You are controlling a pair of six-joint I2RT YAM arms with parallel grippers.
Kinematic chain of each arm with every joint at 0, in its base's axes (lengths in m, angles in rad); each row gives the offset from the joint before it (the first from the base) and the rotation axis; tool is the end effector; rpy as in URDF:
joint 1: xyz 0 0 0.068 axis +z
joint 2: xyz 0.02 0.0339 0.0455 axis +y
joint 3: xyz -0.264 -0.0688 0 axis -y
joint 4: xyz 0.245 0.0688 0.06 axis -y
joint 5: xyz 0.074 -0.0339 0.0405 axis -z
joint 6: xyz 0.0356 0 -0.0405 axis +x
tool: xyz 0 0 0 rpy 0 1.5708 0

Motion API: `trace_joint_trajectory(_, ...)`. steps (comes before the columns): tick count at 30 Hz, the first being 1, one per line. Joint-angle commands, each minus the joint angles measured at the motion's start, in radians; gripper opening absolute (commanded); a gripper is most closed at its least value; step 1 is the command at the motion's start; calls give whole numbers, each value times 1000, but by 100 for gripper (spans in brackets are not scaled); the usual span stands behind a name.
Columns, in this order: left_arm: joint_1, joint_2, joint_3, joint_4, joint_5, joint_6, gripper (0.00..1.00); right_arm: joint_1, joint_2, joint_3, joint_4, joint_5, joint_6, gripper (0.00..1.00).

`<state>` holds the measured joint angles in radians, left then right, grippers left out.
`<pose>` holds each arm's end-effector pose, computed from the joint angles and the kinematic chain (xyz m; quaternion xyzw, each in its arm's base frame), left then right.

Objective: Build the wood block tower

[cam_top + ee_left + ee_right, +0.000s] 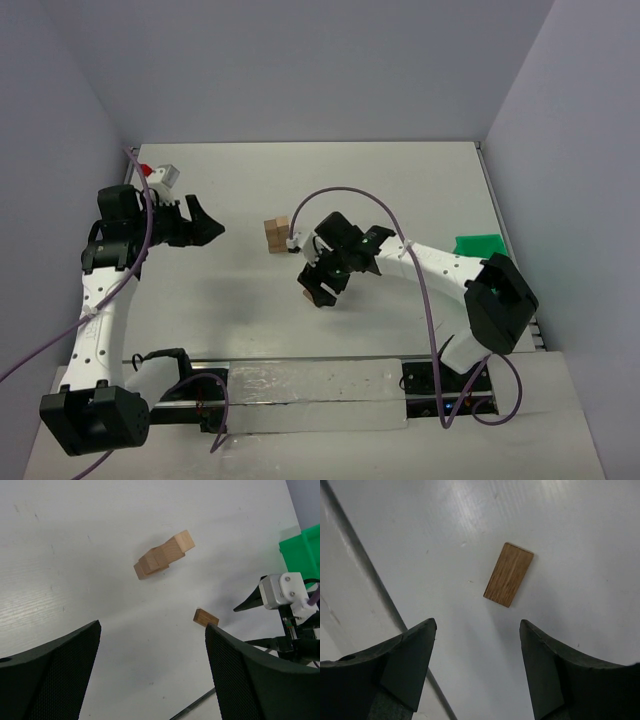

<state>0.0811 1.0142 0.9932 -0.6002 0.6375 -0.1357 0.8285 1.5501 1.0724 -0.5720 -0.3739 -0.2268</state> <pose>0.2112 -0.0041 0.3328 0.0511 0.8551 -0.2905 0.4264 0.2020 0.2395 0.2252 -0.5194 0.7962 0.2465 0.1885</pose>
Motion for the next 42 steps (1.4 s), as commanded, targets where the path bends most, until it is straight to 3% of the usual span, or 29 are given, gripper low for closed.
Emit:
trace_joint_trajectory(1, 12, -12, -7, 60, -38, -36, 91, 23, -28, -25, 125, 128, 278, 76)
trace_joint_trajectory(3, 15, -13, -15, 63, -49, -37, 90, 66, -18, -53, 171, 214, 356, 79)
trace_joint_trajectory(8, 25, -14, -28, 68, -50, -39, 90, 91, 40, -78, 224, 266, 425, 81)
trace_joint_trajectory(14, 34, -3, -24, 78, -49, -48, 90, 95, 75, -85, 295, 367, 399, 81)
trace_joint_trajectory(21, 36, -4, -28, 76, -45, -45, 90, 86, 113, -78, 328, 369, 353, 81)
trace_joint_trajectory(35, 37, -3, -38, 89, -36, -45, 90, 73, 180, -118, 364, 320, 287, 65)
trace_joint_trajectory(42, 40, -6, -44, 95, -36, -47, 89, 72, 156, -142, 382, 300, 242, 39)
